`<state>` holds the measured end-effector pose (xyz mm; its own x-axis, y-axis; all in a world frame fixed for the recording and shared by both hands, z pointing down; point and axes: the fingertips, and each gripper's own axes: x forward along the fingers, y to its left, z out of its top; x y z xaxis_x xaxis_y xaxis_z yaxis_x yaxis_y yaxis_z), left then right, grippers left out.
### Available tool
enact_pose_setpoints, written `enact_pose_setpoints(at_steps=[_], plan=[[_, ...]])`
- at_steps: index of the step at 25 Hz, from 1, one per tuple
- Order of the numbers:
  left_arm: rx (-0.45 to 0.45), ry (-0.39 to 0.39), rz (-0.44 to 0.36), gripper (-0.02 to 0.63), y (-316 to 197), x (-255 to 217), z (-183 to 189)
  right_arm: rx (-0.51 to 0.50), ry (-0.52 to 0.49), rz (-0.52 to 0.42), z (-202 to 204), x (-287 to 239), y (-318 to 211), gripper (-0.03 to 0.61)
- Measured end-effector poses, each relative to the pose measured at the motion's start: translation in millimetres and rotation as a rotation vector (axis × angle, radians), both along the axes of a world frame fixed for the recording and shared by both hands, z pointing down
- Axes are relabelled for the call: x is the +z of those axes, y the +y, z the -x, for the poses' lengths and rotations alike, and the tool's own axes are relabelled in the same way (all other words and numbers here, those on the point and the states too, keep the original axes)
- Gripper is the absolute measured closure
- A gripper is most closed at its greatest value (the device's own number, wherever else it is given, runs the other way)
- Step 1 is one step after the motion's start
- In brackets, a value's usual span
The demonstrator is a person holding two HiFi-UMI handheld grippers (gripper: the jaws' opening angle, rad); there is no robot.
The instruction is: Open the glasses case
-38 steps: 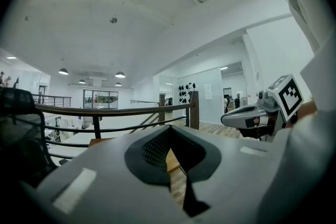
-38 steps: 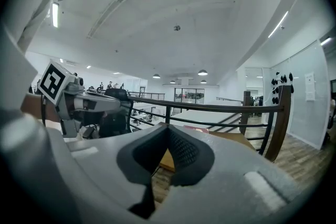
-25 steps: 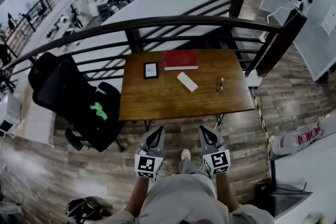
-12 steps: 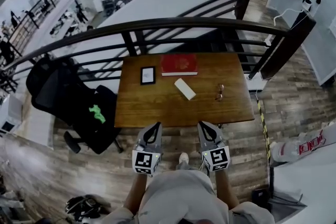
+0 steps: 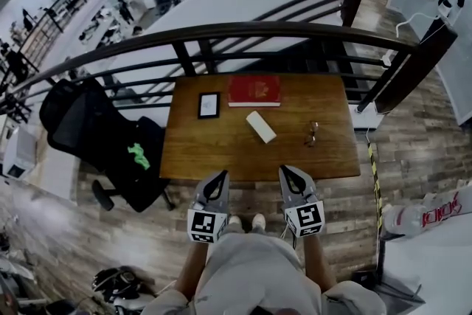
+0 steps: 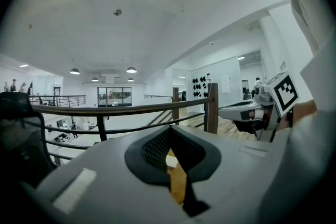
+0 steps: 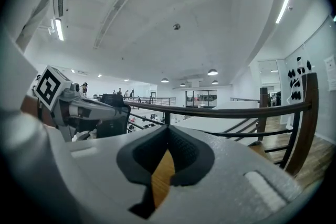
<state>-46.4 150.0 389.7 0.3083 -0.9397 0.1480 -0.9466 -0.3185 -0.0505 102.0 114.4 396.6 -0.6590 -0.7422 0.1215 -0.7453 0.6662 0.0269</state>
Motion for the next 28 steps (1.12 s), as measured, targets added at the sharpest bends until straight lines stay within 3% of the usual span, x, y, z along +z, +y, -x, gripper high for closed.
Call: enact_pose_setpoints(at_steps=[10,17,28], plan=[[0.018,0.019,0.018,0.594,-31,15,-4,-0.013,0.016,0.032,8,16,-24,0.575],[0.043,0.034,-0.023,0.594,-88,5,3,0.008,0.04,0.025,18,14,-64,0.575],[0.084,0.053,-0.01,0.594,-158,9,37,0.024,0.052,0.039,59,15,-129,0.575]])
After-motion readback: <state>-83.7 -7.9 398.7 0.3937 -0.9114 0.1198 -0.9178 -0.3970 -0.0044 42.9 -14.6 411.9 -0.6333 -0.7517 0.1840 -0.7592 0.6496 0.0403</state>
